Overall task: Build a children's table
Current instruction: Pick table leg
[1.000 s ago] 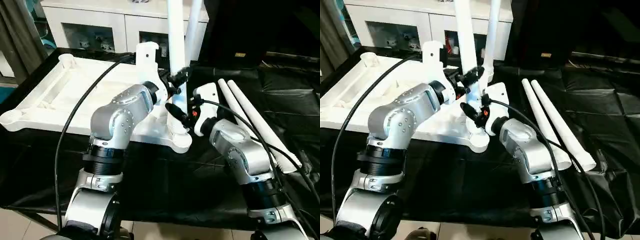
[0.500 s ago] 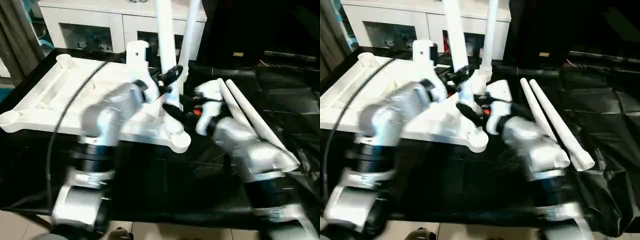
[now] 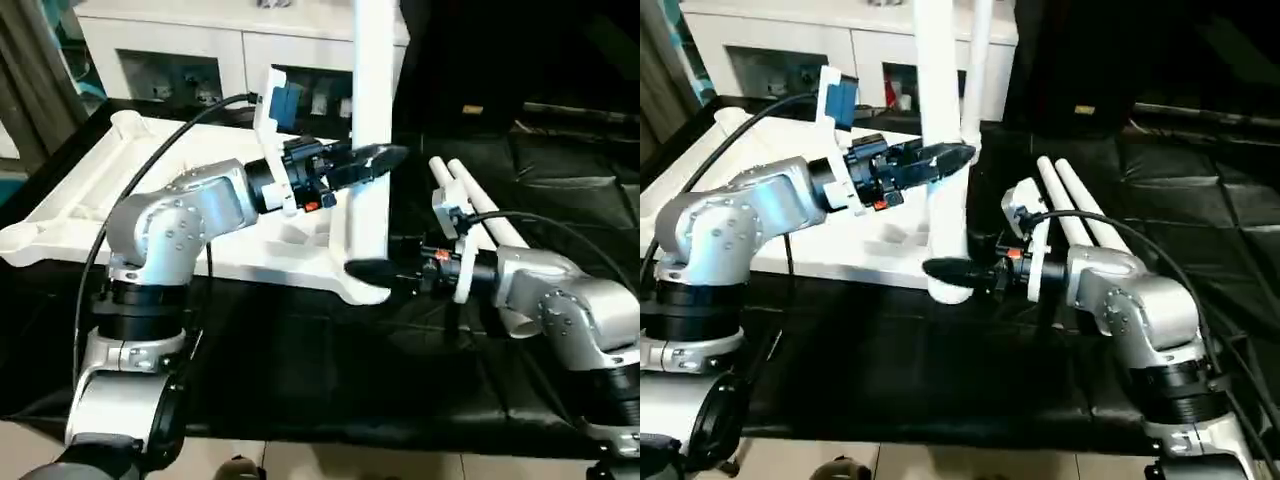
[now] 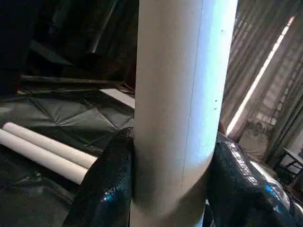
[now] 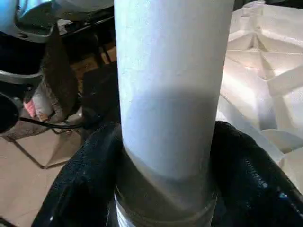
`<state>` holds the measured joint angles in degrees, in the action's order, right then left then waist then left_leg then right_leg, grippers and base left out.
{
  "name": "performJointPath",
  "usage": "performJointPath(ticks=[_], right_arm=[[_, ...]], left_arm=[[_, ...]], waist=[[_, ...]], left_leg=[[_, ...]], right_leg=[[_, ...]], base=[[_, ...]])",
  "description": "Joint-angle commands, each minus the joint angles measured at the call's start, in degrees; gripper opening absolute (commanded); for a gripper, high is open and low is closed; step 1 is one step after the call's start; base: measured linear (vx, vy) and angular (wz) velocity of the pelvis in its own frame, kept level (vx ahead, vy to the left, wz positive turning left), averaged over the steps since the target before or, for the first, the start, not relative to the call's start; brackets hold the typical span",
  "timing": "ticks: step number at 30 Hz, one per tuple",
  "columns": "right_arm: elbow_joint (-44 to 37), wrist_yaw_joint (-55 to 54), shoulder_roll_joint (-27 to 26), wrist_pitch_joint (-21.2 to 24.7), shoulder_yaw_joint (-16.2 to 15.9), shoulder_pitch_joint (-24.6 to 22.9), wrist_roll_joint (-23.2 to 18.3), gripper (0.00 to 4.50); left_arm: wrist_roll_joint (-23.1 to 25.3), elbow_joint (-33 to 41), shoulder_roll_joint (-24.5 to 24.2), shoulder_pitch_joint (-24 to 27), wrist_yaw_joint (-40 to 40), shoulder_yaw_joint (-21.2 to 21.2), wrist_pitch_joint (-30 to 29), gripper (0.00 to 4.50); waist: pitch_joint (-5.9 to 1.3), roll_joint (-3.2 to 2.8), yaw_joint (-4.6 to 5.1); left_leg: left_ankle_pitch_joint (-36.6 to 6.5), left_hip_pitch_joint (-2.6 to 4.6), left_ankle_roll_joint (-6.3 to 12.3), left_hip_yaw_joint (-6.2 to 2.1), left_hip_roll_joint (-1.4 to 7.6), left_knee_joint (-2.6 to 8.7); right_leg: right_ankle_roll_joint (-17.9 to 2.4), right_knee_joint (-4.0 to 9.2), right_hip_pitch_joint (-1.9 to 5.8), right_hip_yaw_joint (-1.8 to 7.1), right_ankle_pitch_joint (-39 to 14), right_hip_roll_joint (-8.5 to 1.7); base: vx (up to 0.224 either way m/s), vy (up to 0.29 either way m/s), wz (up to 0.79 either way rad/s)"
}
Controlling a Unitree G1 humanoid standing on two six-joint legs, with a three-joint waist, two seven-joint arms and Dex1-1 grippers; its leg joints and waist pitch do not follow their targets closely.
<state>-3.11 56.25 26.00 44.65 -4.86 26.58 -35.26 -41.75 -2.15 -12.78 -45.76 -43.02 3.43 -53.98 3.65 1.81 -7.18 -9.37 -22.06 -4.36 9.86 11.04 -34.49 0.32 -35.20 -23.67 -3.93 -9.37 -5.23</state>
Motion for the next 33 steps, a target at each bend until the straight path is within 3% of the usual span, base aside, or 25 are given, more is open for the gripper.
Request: performJointPath(ticks=[1,8,15,16,20,22,26,31,32,33], right_arm=[[-0.1,-0.1,0.7,0.9,0.8,0.1,0.2,2.53],[0.1,-0.9,0.3,1.1,0.8,0.4,-0.2,2.09],[0.0,-2.4,-0.5,0.4,1.0,0.5,0.4,2.04],[0.4,-3.5,-1.0,-0.2,1.1,0.8,0.7,2.04],[1.3,-6.1,-2.4,-1.5,1.5,1.4,1.9,2.04],[1.8,-7.2,-2.9,-2.0,1.6,1.7,2.5,2.01],[3.2,-9.7,-4.1,-3.6,1.7,2.5,4.1,2.0],[3.6,-10.6,-4.7,-4.0,1.7,2.8,4.6,2.0],[3.6,-10.6,-4.8,-4.0,1.7,2.8,4.8,2.0],[3.6,-10.7,-4.8,-4.1,1.6,2.8,4.9,2.0]], left_arm=[[-2.1,2.2,0.3,-1.2,-1.1,-0.5,-0.7,1.86],[-2.8,2.0,0.5,-1.3,-0.8,0.2,-1.1,1.86],[-3.1,2.4,1.3,-0.8,0.1,0.8,-1.1,1.86],[-1.3,1.5,2.1,-1.0,2.8,1.0,0.3,2.42],[3.2,-1.8,4.7,-2.0,10.9,2.2,3.4,2.62],[5.1,-2.2,5.1,-2.1,13.0,1.9,4.9,2.99],[9.8,-2.7,6.1,-2.2,18.7,0.8,7.8,2.95],[9.2,-2.3,7.1,-2.2,19.5,0.7,7.4,2.95],[9.5,-2.3,7.1,-2.2,19.7,0.4,7.4,2.65],[9.6,-2.4,7.2,-2.2,19.6,0.2,7.4,2.65]], waist=[[-4.37,0.47,-0.09],[-4.52,0.6,-0.17],[-4.58,0.56,-0.12],[-4.53,0.35,-0.14],[-4.49,0.49,-0.25],[-4.6,0.57,-0.31],[-4.59,0.55,-0.05],[-4.73,0.45,-0.12],[-4.76,0.42,-0.11],[-4.76,0.42,-0.1]], left_leg=[[-12.1,0.92,-0.44,-0.26,1.56,4.09],[-10.2,0.76,-0.02,-0.14,1.45,3.91],[-9.4,0.73,0.28,-0.13,1.43,3.85],[-9.6,0.73,0.15,-0.14,1.44,3.86],[-10.6,0.81,-0.32,-0.13,1.49,3.88],[-10.7,0.7,-0.52,-0.23,1.37,3.92],[-10.5,0.68,-0.73,-0.31,1.42,3.97],[-9.3,0.66,-0.12,-0.26,1.4,3.84],[-8.9,0.61,0.12,-0.24,1.39,3.79],[-8.9,0.61,0.2,-0.23,1.39,3.8]], right_leg=[[-8.9,4.21,3.14,2.07,-17.5,-2.71],[-9.5,3.97,3.27,2.11,-14.8,-2.72],[-10.1,3.77,3.34,2.08,-13.3,-2.65],[-10.1,3.79,3.31,2.1,-13.5,-2.66],[-9.5,4.2,3.24,2.08,-14.7,-2.68],[-8.4,4.24,3.44,2.02,-15.8,-2.77],[-7.8,4.18,3.31,2.0,-15.0,-2.6],[-9.1,3.83,3.39,2.01,-12.0,-2.57],[-9.6,3.75,3.45,2.01,-10.9,-2.56],[-9.7,3.75,3.45,2.01,-10.7,-2.57]], base=[[0.0,0.0,0.0],[0.0,0.0,0.0],[0.0,0.0,0.0],[0.0,0.0,0.0],[0.0,0.0,0.0],[0.0,0.0,0.0],[0.0,0.0,0.0],[0.0,0.0,0.0],[0.0,0.0,0.0],[0.0,0.0,0.0]])
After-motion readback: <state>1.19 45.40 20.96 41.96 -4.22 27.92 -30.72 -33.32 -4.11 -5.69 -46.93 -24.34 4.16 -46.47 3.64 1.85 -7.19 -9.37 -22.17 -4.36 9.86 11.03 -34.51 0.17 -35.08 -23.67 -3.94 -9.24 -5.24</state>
